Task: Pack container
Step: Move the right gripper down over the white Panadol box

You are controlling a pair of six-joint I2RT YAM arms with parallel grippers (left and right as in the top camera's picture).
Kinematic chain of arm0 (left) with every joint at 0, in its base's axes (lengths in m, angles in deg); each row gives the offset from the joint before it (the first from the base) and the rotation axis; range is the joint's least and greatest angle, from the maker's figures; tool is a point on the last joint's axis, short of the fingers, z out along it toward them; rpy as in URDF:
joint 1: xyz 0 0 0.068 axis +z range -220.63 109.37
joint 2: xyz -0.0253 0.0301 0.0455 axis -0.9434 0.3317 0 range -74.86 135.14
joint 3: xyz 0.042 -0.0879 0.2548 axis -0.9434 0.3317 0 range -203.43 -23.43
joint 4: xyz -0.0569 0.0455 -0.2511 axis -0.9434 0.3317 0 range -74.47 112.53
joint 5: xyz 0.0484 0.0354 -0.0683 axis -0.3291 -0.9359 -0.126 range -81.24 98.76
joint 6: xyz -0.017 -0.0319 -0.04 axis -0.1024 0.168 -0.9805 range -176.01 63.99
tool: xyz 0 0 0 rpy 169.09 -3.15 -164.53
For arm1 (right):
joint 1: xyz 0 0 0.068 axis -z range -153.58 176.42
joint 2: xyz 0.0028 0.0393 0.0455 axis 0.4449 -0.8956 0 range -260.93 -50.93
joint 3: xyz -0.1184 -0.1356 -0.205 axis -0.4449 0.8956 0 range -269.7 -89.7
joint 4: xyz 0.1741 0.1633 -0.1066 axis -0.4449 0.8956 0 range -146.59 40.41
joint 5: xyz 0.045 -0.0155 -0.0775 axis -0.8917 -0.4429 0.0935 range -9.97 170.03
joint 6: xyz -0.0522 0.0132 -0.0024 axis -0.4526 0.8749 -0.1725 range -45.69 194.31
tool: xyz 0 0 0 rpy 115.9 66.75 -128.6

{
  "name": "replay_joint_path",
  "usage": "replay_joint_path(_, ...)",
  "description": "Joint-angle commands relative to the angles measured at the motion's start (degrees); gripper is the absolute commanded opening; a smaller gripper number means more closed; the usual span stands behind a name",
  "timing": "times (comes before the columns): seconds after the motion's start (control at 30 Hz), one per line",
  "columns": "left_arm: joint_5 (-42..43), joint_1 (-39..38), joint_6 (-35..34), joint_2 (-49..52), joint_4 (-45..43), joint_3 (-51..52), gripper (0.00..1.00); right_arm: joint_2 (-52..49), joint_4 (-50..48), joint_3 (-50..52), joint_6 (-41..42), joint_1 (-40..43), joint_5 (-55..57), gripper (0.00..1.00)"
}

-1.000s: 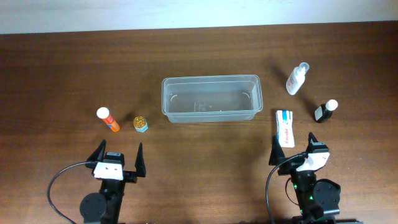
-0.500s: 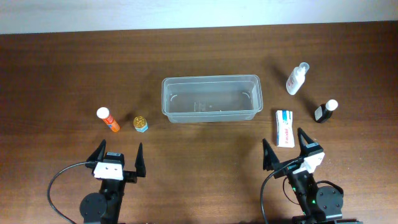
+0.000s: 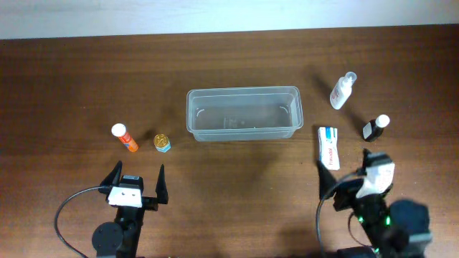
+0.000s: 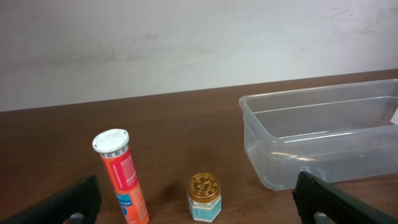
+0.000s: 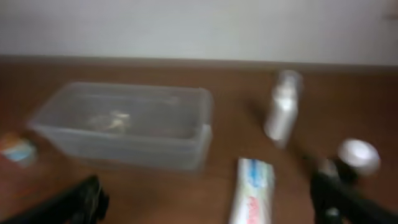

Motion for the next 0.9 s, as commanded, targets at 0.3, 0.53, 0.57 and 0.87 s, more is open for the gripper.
replay_joint_path(0.3, 0.8, 0.1, 0.7, -0.3, 0.1, 0.2, 0.99, -40.2, 31.4, -37.0, -4.8, 0.3, 6.9, 0.98)
replay_joint_path(0.53, 0.8, 0.1, 0.7, -0.3, 0.1, 0.2, 1.0, -54.1, 35.7, -42.8, -4.9, 0.4, 10.1, 0.98)
replay_joint_path(0.57, 0.8, 0.1, 0.7, -0.3, 0.1, 0.2, 0.99, -55.7, 35.9, -42.8, -4.9, 0.4, 10.9, 0.98)
replay_joint_path(0.87, 0.8, 0.1, 0.7, -0.3, 0.1, 0.2, 1.0, -67.9, 37.6, -42.8, -1.7, 2.8, 9.3, 0.98)
